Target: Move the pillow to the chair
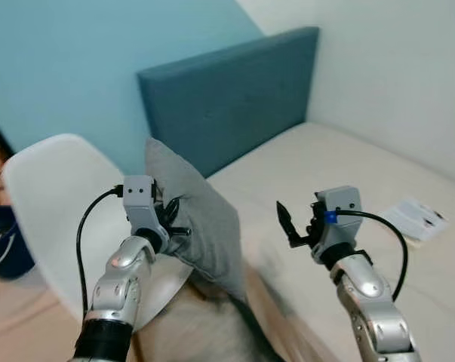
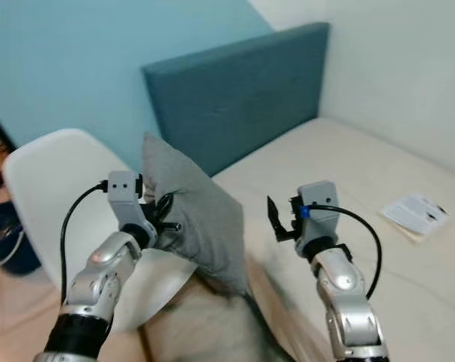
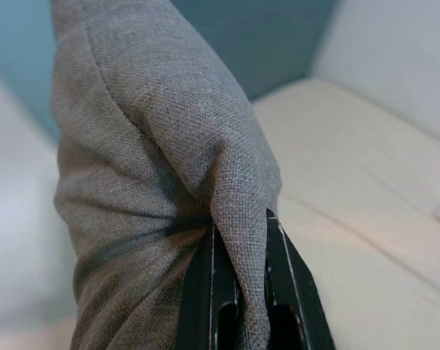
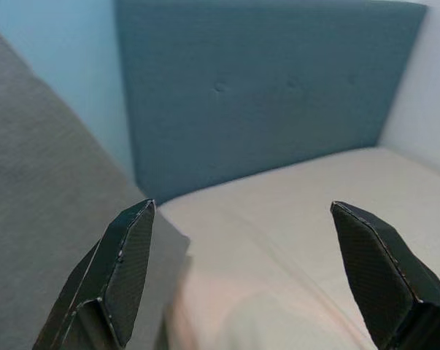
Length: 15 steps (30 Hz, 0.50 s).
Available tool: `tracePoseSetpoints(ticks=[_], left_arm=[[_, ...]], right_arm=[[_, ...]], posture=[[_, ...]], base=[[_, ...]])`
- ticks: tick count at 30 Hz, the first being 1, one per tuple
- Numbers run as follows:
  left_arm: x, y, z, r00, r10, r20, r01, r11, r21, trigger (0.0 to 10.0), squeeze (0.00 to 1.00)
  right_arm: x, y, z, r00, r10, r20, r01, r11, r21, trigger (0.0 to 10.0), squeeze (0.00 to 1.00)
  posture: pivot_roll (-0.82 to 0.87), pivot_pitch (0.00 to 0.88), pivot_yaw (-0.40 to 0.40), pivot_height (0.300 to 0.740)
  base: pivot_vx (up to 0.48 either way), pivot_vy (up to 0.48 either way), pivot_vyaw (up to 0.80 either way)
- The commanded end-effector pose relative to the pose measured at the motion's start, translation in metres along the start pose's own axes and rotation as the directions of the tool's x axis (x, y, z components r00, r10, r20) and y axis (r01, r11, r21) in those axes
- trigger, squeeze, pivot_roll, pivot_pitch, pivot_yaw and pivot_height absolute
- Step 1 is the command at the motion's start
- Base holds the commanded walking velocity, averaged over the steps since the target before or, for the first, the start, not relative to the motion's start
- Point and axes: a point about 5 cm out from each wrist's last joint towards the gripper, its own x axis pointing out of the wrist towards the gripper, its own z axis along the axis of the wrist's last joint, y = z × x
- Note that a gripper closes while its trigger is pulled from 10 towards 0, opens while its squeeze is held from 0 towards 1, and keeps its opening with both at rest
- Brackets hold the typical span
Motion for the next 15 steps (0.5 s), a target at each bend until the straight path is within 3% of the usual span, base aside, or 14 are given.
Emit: tracePoseSetpoints(ticks=[1, 10, 15], left_arm=[[0.002, 0.0, 0.015, 0.997, -0.002, 0.078, 0.002, 1.0, -0.001, 10.0, 0.0], [0.005, -0.003, 0.02, 0.995, -0.063, 0.083, 0.059, 0.997, 0.047, 10.0, 0.0], [0.007, -0.008, 0.026, 0.987, -0.135, 0.087, 0.127, 0.987, 0.093, 10.0, 0.0]], right_arm=[[0.0, 0.006, -0.001, 1.0, 0.024, 0.0, -0.024, 1.0, 0.002, 10.0, 0.0], [0.001, 0.005, -0.002, 1.0, 0.017, -0.008, -0.017, 1.0, 0.009, 10.0, 0.0], [0.003, 0.002, -0.005, 0.999, -0.011, -0.038, 0.012, 0.999, 0.03, 10.0, 0.0]], posture=[[-0.08, 0.0, 0.018, 0.74], [-0.08, 0.0, 0.02, 0.74], [-0.08, 0.0, 0.018, 0.74]], base=[[0.0, 0.0, 0.77], [0.0, 0.0, 0.77], [0.0, 0.0, 0.0]])
